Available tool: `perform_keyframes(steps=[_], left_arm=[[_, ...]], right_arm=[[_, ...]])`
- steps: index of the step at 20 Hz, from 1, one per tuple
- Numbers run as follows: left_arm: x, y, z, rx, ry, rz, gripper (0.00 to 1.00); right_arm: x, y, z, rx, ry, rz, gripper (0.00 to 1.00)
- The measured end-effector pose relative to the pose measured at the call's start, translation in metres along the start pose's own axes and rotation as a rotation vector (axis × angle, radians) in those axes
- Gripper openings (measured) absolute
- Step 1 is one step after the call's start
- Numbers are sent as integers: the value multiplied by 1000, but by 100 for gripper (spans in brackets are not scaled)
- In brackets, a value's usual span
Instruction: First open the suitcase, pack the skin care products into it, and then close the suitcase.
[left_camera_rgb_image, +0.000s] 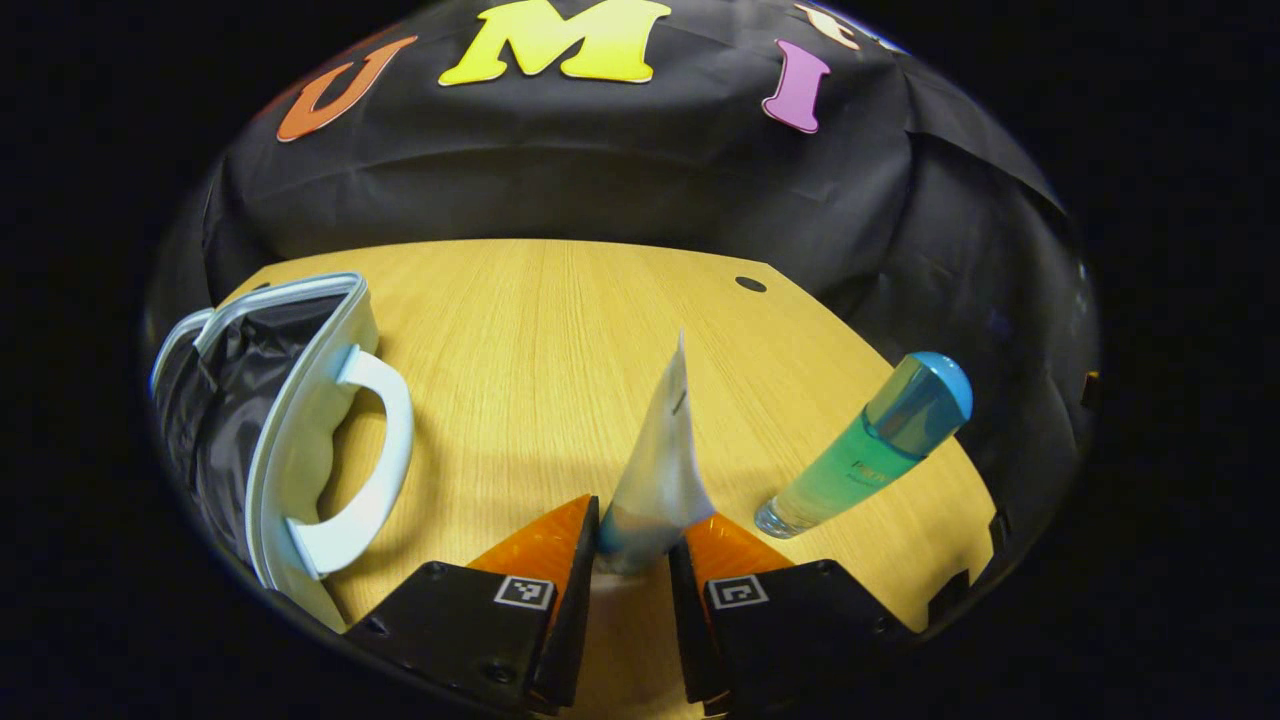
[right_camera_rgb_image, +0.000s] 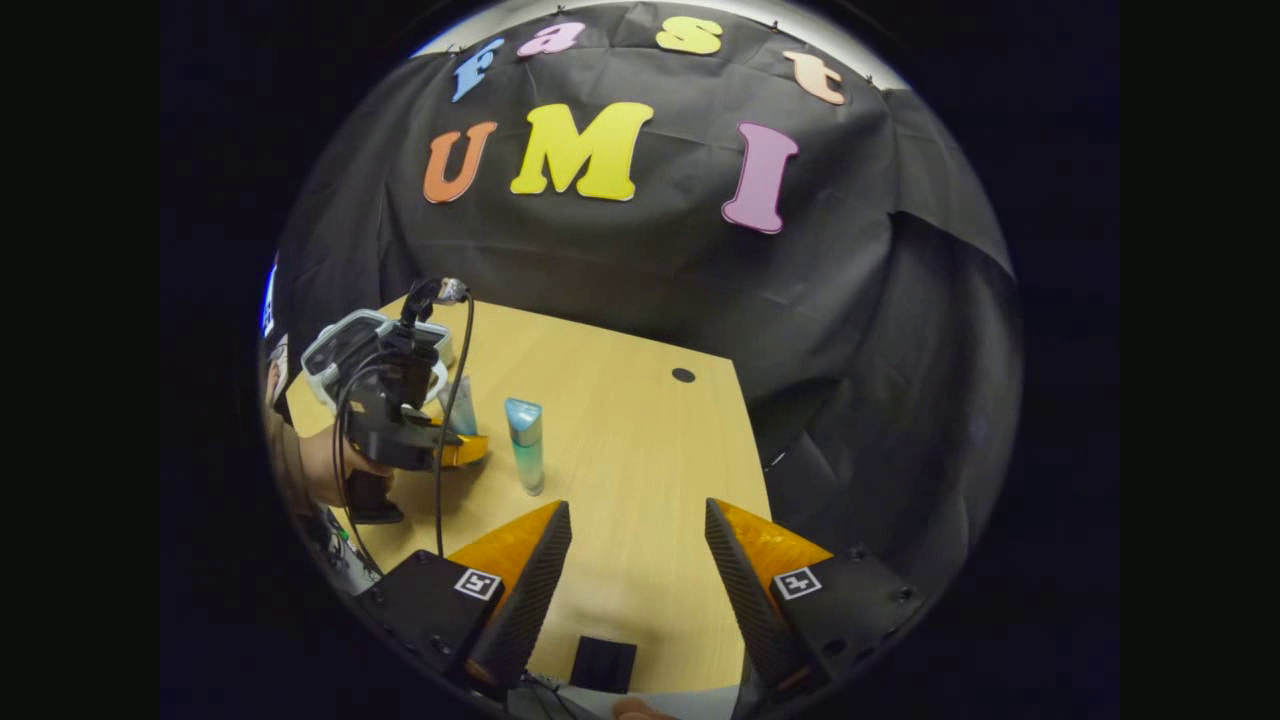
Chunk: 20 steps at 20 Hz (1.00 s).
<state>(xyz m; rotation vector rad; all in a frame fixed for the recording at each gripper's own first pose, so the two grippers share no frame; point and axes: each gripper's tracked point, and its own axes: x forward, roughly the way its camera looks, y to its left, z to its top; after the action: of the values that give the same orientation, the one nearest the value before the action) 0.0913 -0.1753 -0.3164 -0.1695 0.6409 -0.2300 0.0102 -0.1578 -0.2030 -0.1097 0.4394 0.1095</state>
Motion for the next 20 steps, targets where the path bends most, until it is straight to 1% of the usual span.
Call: perform_keyframes(steps=[2, 5, 6, 7, 8, 9, 12, 13, 14, 15, 17, 19, 20], left_arm=[[-19, -3, 8, -7, -8, 4, 41], [-63, -4, 20, -18, -38, 24, 40], [-79, -2, 22, -25, -46, 31, 40], [-95, -1, 23, -29, -49, 39, 41], [-113, 3, 23, -31, -54, 55, 41], [-130, 8, 22, -33, -56, 72, 41], [-178, 28, 13, -54, -55, 141, 41], [-193, 36, 10, -68, -56, 167, 40], [-205, 44, 7, -85, -58, 190, 40], [-220, 52, 3, -100, -65, 213, 40], [-242, 72, 0, -123, -79, 258, 40], [-257, 93, -3, -136, -88, 293, 40], [-260, 102, -3, -144, -91, 297, 40]], right_arm=[[7, 13, 0, 12, -5, 55, 80], [27, 41, -6, 32, 3, 148, 80], [35, 49, -8, 31, 3, 167, 82], [45, 56, -9, 28, -2, 176, 82], [57, 63, -8, 34, -15, 188, 80], [71, 72, -9, 44, -14, 197, 80], [112, 101, -15, 94, 8, 230, 80], [124, 109, -15, 102, 10, 233, 82], [136, 116, -13, 101, 6, 242, 80], [147, 125, -13, 89, -4, 254, 80], [167, 131, -17, 50, -7, 246, 75], [178, 140, -21, 43, 4, 260, 71], [182, 141, -22, 36, 10, 247, 60]])
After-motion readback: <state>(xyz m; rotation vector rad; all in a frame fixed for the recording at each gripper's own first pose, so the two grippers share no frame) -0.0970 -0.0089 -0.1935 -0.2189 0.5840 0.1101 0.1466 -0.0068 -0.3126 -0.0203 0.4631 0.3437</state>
